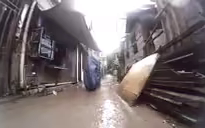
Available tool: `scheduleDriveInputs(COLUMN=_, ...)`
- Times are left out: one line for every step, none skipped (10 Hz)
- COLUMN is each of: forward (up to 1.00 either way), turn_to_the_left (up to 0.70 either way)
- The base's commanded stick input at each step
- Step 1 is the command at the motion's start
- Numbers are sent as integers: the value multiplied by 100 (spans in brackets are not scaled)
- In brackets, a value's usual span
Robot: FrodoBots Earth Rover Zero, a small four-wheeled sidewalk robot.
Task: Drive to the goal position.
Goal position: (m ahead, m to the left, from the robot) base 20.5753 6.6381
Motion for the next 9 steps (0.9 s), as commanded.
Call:
scheduleDriveInputs(forward=99, turn_to_the_left=0)
scheduleDriveInputs(forward=0, turn_to_the_left=0)
scheduleDriveInputs(forward=0, turn_to_the_left=0)
scheduleDriveInputs(forward=0, turn_to_the_left=0)
scheduleDriveInputs(forward=0, turn_to_the_left=0)
scheduleDriveInputs(forward=0, turn_to_the_left=0)
scheduleDriveInputs(forward=3, turn_to_the_left=0)
scheduleDriveInputs(forward=13, turn_to_the_left=0)
scheduleDriveInputs(forward=99, turn_to_the_left=0)
